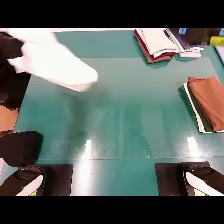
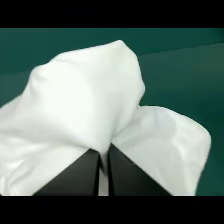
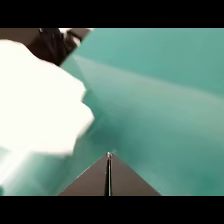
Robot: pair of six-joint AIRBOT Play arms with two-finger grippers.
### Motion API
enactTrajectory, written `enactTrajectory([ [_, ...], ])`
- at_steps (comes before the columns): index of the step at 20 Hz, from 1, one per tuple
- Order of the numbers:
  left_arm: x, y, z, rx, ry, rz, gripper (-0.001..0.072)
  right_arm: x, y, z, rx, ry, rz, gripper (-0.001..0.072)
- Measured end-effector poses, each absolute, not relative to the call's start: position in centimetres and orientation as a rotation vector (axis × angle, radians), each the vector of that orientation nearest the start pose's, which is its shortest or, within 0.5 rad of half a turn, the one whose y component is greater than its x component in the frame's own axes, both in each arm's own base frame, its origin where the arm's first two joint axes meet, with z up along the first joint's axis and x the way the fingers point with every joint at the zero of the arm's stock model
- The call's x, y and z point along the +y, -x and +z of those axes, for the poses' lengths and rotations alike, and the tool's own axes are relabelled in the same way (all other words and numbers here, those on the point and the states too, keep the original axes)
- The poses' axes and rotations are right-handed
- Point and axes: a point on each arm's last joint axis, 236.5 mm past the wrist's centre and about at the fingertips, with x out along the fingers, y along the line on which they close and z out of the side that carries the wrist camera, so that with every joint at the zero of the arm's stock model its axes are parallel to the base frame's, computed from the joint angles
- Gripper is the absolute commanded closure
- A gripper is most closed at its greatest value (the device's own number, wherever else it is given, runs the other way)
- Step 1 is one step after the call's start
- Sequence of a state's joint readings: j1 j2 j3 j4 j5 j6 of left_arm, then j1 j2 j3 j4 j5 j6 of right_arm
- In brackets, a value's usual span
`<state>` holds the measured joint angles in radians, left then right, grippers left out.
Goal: Fold the shirts.
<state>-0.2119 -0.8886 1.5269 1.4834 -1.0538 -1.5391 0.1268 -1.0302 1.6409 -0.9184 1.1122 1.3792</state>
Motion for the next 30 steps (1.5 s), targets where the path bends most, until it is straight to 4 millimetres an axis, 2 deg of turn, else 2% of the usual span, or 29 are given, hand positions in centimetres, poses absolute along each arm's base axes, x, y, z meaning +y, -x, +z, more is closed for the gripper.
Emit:
enactTrajectory([
  [2,-14.6,-34.8,33.9,0.416,-0.046,-0.418,0.0680,17.8,-36.4,37.0,0.429,-0.204,0.677,0.0695],
  [5,-23.3,-33.8,30.9,0.490,-0.102,-0.622,0.0676,18.1,-37.0,38.2,0.423,-0.179,0.695,0.0694],
  [6,-26.1,-33.4,29.3,0.522,-0.125,-0.683,0.0489,18.2,-37.2,38.5,0.420,-0.173,0.699,0.0694],
  [7,-29.1,-33.0,27.5,0.553,-0.158,-0.743,0.0168,18.2,-37.3,38.8,0.419,-0.165,0.702,0.0694],
  [8,-31.4,-32.8,25.9,0.575,-0.183,-0.786,0.0126,18.1,-37.5,38.9,0.416,-0.155,0.697,0.0695],
  [9,-33.5,-32.6,24.0,0.607,-0.206,-0.819,0.0126,17.9,-37.8,39.0,0.415,-0.141,0.686,0.0694],
  [11,-35.3,-33.2,20.9,0.660,-0.238,-0.832,0.0126,17.1,-38.1,39.1,0.413,-0.117,0.656,0.0694],
  [13,-34.6,-35.5,18.8,0.701,-0.229,-0.785,0.0126,15.8,-38.2,38.9,0.416,-0.105,0.613,0.0695],
  [16,-29.9,-40.7,15.5,0.790,-0.156,-0.640,0.0126,13.7,-38.0,38.1,0.431,-0.109,0.556,0.0695],
  [18,-26.9,-43.4,12.4,0.886,-0.060,-0.563,0.0126,12.5,-37.8,37.1,0.452,-0.118,0.521,0.0695],
  [20,-24.6,-45.3,8.5,0.994,0.038,-0.510,0.0125,11.5,-37.6,35.6,0.481,-0.131,0.492,0.0694],
  [23,-22.9,-46.2,2.2,1.164,0.142,-0.464,0.0125,10.7,-37.2,33.4,0.521,-0.152,0.464,0.0694],
  [26,-23.3,-45.5,-2.6,1.294,0.195,-0.473,0.0125,10.2,-37.2,31.8,0.540,-0.173,0.444,0.0694],
  [30,-25.4,-44.9,-5.2,1.343,0.235,-0.530,0.0132,10.0,-37.6,30.5,0.556,-0.188,0.432,0.0694],
])
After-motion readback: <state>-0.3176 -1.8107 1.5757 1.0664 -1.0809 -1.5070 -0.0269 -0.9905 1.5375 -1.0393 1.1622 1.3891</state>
